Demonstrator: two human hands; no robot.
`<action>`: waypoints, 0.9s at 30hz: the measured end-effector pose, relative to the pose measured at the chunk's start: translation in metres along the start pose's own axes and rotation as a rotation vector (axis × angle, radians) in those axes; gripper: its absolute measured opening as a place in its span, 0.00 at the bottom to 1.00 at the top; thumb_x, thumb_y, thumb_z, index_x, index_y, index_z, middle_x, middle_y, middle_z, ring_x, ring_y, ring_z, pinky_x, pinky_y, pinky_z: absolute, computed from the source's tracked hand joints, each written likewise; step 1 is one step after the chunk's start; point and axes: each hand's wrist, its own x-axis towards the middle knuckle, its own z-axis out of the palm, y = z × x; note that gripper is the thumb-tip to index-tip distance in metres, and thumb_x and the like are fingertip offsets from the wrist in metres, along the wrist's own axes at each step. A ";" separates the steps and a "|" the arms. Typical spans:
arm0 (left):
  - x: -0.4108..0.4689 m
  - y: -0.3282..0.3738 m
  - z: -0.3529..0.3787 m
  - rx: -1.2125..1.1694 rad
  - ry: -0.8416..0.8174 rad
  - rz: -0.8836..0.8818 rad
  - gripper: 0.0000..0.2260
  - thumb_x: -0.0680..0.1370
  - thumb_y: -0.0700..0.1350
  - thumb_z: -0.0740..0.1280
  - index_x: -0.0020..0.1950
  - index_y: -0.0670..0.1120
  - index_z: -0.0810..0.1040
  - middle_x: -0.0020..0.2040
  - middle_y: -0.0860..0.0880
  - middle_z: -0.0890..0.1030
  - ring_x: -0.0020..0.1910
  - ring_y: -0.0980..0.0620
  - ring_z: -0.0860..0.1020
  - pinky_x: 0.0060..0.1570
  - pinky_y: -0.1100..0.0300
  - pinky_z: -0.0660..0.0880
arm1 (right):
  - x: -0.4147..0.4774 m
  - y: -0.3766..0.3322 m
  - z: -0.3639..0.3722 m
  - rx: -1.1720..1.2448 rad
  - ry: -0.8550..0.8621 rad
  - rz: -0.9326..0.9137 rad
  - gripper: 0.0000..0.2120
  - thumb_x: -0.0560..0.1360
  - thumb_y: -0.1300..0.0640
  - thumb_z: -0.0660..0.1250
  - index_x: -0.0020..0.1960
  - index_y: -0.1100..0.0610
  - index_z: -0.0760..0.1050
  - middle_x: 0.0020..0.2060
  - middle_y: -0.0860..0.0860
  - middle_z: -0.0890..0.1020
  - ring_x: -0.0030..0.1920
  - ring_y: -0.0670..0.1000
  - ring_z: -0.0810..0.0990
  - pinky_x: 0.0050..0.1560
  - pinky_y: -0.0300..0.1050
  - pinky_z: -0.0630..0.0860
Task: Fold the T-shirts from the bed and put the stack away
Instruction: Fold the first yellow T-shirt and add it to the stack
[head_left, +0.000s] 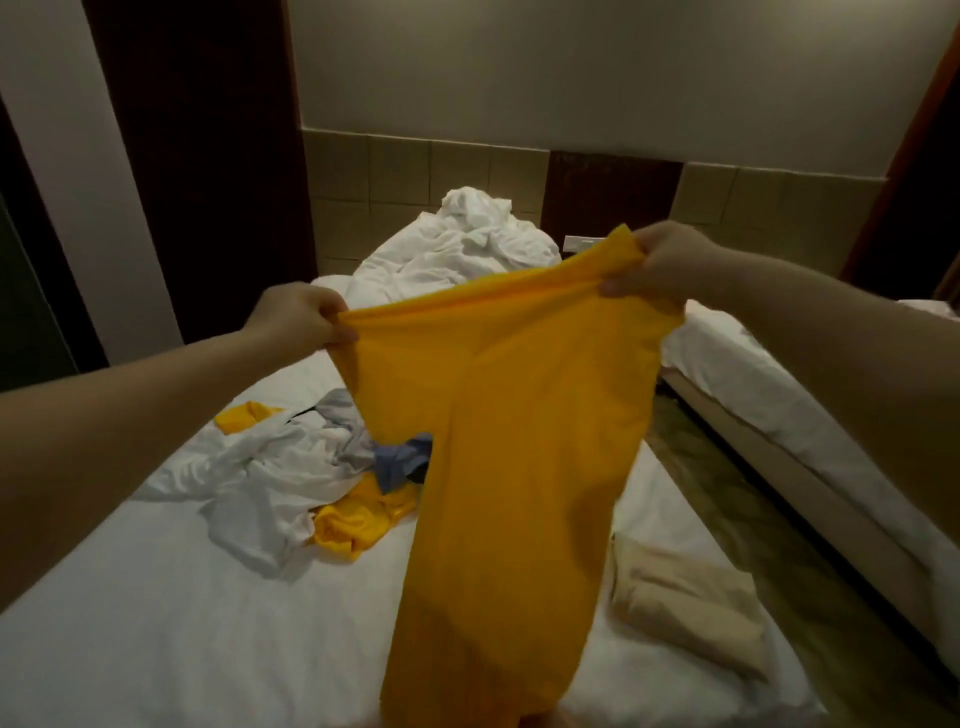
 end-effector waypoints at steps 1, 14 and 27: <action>0.017 0.005 0.002 -0.034 0.090 0.024 0.07 0.74 0.40 0.69 0.51 0.42 0.79 0.45 0.43 0.78 0.45 0.47 0.75 0.44 0.56 0.72 | 0.014 -0.002 -0.001 0.011 0.107 -0.060 0.22 0.72 0.54 0.70 0.64 0.57 0.71 0.57 0.56 0.75 0.59 0.59 0.74 0.55 0.52 0.74; 0.110 0.041 -0.049 -0.017 0.295 0.222 0.10 0.78 0.42 0.65 0.56 0.39 0.77 0.51 0.38 0.78 0.45 0.47 0.72 0.46 0.54 0.69 | 0.050 -0.059 -0.051 -0.075 0.477 -0.428 0.23 0.72 0.58 0.70 0.65 0.60 0.71 0.61 0.58 0.76 0.58 0.51 0.73 0.50 0.40 0.66; -0.168 -0.069 0.041 0.075 -0.172 0.132 0.05 0.70 0.45 0.70 0.41 0.44 0.81 0.42 0.41 0.81 0.44 0.43 0.78 0.39 0.58 0.66 | -0.170 0.031 0.081 -0.253 -0.388 -0.090 0.21 0.69 0.52 0.74 0.59 0.54 0.74 0.54 0.50 0.77 0.51 0.50 0.75 0.50 0.44 0.72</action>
